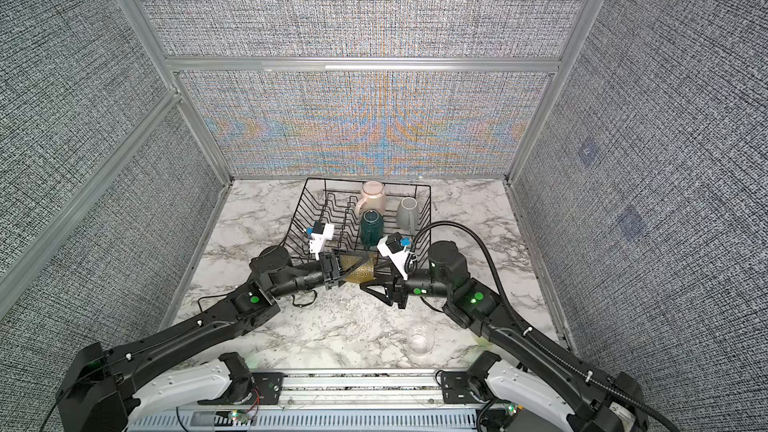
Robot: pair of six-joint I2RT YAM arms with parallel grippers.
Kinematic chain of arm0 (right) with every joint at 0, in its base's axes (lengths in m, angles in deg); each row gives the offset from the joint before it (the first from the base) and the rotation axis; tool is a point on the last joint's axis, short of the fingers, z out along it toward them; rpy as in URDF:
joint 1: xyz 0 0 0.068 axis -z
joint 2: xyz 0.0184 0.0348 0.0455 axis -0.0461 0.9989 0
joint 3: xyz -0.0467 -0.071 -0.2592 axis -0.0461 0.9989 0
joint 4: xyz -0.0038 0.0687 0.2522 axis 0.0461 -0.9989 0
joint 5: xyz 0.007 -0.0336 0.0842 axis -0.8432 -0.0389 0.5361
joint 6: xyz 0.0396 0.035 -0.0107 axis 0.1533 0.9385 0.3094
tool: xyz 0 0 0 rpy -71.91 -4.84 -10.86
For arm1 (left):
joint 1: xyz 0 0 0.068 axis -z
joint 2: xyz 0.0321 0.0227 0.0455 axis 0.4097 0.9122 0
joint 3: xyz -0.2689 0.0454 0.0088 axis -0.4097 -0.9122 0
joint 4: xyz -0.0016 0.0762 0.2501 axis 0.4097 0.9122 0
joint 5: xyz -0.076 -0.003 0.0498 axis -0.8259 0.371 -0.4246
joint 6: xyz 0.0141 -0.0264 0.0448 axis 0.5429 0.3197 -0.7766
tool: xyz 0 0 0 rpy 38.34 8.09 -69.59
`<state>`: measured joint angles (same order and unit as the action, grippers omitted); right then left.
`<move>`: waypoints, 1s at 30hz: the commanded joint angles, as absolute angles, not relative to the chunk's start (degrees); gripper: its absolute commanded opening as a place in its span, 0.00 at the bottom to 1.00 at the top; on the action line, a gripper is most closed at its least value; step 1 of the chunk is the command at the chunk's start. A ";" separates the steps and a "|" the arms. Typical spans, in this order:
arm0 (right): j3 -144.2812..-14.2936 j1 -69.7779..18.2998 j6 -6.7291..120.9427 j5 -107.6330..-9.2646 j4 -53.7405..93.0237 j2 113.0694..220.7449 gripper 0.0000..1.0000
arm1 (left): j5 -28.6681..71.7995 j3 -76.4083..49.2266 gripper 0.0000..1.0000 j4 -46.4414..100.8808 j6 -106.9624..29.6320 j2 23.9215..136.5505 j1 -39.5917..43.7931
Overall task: Load the cups into the dish rack
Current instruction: 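Open and withdraw the right gripper while the left gripper carries the cup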
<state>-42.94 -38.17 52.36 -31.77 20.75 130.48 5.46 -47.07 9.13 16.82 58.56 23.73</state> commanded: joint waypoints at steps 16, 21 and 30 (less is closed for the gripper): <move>-31.97 -38.14 56.36 -66.39 8.30 110.74 0.75 | 32.79 -16.00 0.69 58.49 -12.56 78.25 22.79; -30.41 -38.14 56.90 -66.86 6.68 106.53 0.85 | 36.91 -6.56 0.68 64.82 -17.19 88.25 22.77; -28.27 -38.14 59.94 -66.24 7.24 105.54 0.85 | 43.24 6.44 0.67 75.20 -20.20 102.86 22.75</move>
